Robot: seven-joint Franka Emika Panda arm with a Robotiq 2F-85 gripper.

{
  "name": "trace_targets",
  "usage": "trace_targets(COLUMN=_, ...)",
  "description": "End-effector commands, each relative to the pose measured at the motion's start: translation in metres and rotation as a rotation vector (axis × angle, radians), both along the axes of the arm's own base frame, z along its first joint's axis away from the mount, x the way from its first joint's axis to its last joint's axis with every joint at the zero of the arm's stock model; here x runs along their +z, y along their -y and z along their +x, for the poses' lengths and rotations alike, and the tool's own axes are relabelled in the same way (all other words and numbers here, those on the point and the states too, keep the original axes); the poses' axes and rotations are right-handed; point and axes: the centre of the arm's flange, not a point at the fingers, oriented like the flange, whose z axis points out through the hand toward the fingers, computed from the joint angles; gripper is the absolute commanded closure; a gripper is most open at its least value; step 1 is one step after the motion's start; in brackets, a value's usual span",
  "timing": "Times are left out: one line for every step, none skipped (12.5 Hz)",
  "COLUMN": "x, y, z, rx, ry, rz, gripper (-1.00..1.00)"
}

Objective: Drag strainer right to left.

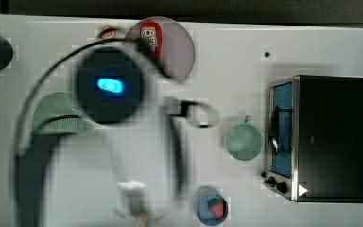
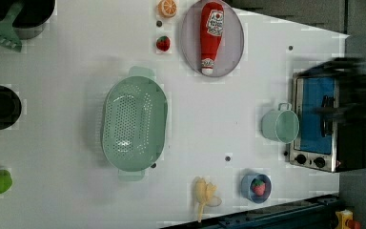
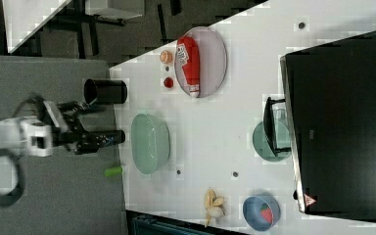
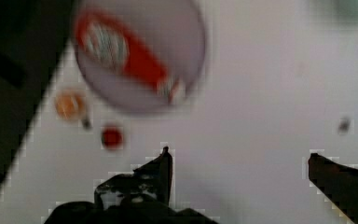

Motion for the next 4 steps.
trace_targets(x=0.002, y=0.112, z=-0.019, rx=0.087, ry=-0.087, rz=-0.085, gripper=-1.0)
trace_targets(x=0.013, y=0.125, z=-0.028, rx=0.112, ry=-0.085, rz=-0.106, gripper=-1.0)
trace_targets(x=0.021, y=0.132, z=-0.036, rx=0.117, ry=-0.082, rz=-0.101, gripper=-1.0)
trace_targets(x=0.026, y=0.136, z=-0.041, rx=0.116, ry=-0.075, rz=-0.088, gripper=-1.0)
